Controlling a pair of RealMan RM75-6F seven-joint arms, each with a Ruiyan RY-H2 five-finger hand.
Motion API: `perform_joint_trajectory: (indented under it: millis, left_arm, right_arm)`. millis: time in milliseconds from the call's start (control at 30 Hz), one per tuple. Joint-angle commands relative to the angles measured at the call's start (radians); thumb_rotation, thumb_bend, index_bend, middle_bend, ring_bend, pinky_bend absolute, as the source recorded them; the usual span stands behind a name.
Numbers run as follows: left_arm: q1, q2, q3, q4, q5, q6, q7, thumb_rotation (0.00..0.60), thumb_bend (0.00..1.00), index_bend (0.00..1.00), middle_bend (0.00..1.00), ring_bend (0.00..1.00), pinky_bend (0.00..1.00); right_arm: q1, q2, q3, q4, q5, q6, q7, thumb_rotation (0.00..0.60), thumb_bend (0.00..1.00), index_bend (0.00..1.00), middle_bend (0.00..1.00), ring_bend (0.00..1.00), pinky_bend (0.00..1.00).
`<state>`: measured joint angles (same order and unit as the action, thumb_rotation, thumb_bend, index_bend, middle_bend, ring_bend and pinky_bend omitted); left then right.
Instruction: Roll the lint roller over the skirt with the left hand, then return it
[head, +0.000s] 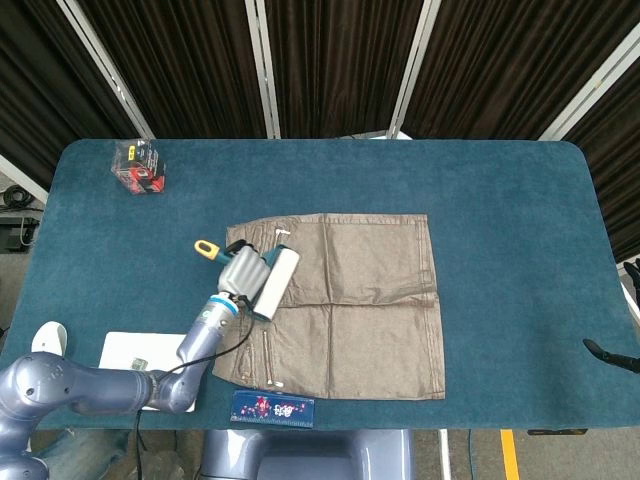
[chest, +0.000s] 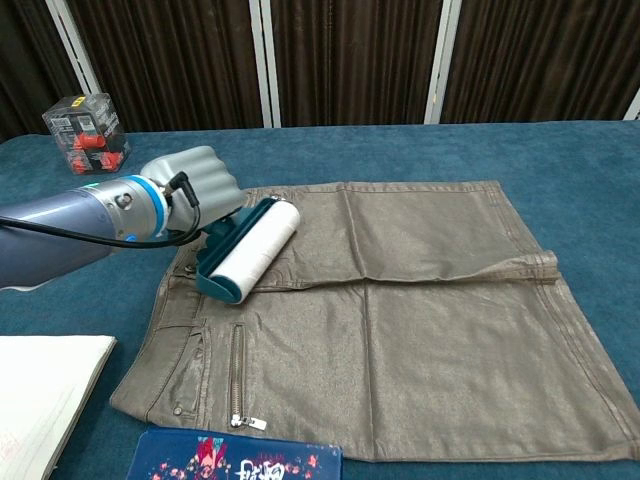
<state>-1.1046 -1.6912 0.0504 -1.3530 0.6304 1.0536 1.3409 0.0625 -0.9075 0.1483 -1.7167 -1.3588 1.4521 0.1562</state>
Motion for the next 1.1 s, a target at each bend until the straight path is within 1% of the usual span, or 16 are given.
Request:
perform_joint_trajectory:
  millis: [33,300,367,567,600,633,667,700,733,767,833,867,900,1000,1100]
  left_arm:
    - [0.029,0.031,0.021,0.021,0.004,-0.011,-0.034,0.6,0.63,0.63,0.58,0.42,0.48]
    - [0.11,0.106,0.045,0.074,0.036,-0.038,-0.162,0.6,0.63,0.63,0.58,0.42,0.48]
    - [0.145,0.134,0.05,0.092,0.049,-0.05,-0.228,0.6,0.63,0.63,0.58,0.42,0.48]
    - [0.198,0.146,0.054,0.151,0.105,-0.081,-0.333,0.6,0.63,0.62,0.57,0.42,0.48]
    - [0.204,0.144,0.053,0.159,0.113,-0.084,-0.347,0.6,0.62,0.61,0.55,0.41,0.46]
    - [0.217,0.142,0.048,0.164,0.11,-0.091,-0.369,0.6,0.6,0.6,0.52,0.39,0.45]
    - [0.222,0.142,0.046,0.165,0.11,-0.093,-0.375,0.6,0.53,0.54,0.43,0.35,0.39]
    - [0.227,0.142,0.044,0.167,0.11,-0.092,-0.378,0.6,0.4,0.42,0.3,0.26,0.3]
    - [0.231,0.143,0.043,0.167,0.109,-0.09,-0.38,0.6,0.31,0.33,0.2,0.19,0.24]
    - [0.238,0.145,0.038,0.166,0.11,-0.082,-0.385,0.6,0.17,0.18,0.09,0.09,0.15]
    - [0.258,0.16,0.016,0.145,0.124,-0.052,-0.434,0.6,0.03,0.03,0.0,0.01,0.06]
    - [0.269,0.171,0.005,0.131,0.137,-0.037,-0.464,0.6,0.01,0.0,0.0,0.0,0.03]
    - [0.285,0.19,-0.009,0.108,0.153,-0.014,-0.505,0.6,0.0,0.0,0.0,0.0,0.01]
    - [0.342,0.261,-0.048,0.006,0.204,0.07,-0.632,0.6,0.0,0.0,0.0,0.0,0.0]
    - [0.388,0.319,-0.064,-0.081,0.248,0.132,-0.721,0.6,0.0,0.0,0.0,0.0,0.0]
  right_arm:
    - [0.0,-0.003,-0.002,-0.005,-0.002,0.002,-0.012,0.6,0.0,0.0,0.0,0.0,0.0]
    - [0.002,-0.009,-0.006,-0.016,-0.011,0.006,-0.041,0.6,0.0,0.0,0.0,0.0,0.0]
    - [0.003,-0.011,-0.009,-0.021,-0.016,0.006,-0.052,0.6,0.0,0.0,0.0,0.0,0.0]
    - [0.006,-0.016,-0.013,-0.027,-0.022,0.005,-0.073,0.6,0.0,0.0,0.0,0.0,0.0]
    - [0.006,-0.017,-0.013,-0.029,-0.023,0.006,-0.075,0.6,0.0,0.0,0.0,0.0,0.0]
    - [0.007,-0.018,-0.014,-0.03,-0.025,0.005,-0.079,0.6,0.0,0.0,0.0,0.0,0.0]
    - [0.007,-0.019,-0.014,-0.031,-0.026,0.005,-0.081,0.6,0.0,0.0,0.0,0.0,0.0]
    - [0.007,-0.019,-0.014,-0.033,-0.026,0.006,-0.083,0.6,0.0,0.0,0.0,0.0,0.0]
    - [0.008,-0.019,-0.015,-0.034,-0.027,0.006,-0.085,0.6,0.0,0.0,0.0,0.0,0.0]
    - [0.007,-0.02,-0.016,-0.035,-0.029,0.007,-0.086,0.6,0.0,0.0,0.0,0.0,0.0]
    - [0.007,-0.02,-0.018,-0.037,-0.033,0.007,-0.087,0.6,0.0,0.0,0.0,0.0,0.0]
    - [0.007,-0.02,-0.019,-0.038,-0.034,0.007,-0.086,0.6,0.0,0.0,0.0,0.0,0.0]
    - [0.008,-0.02,-0.02,-0.037,-0.036,0.006,-0.085,0.6,0.0,0.0,0.0,0.0,0.0]
    - [0.007,-0.019,-0.024,-0.037,-0.048,0.008,-0.078,0.6,0.0,0.0,0.0,0.0,0.0]
    - [0.006,-0.018,-0.026,-0.036,-0.058,0.01,-0.07,0.6,0.0,0.0,0.0,0.0,0.0]
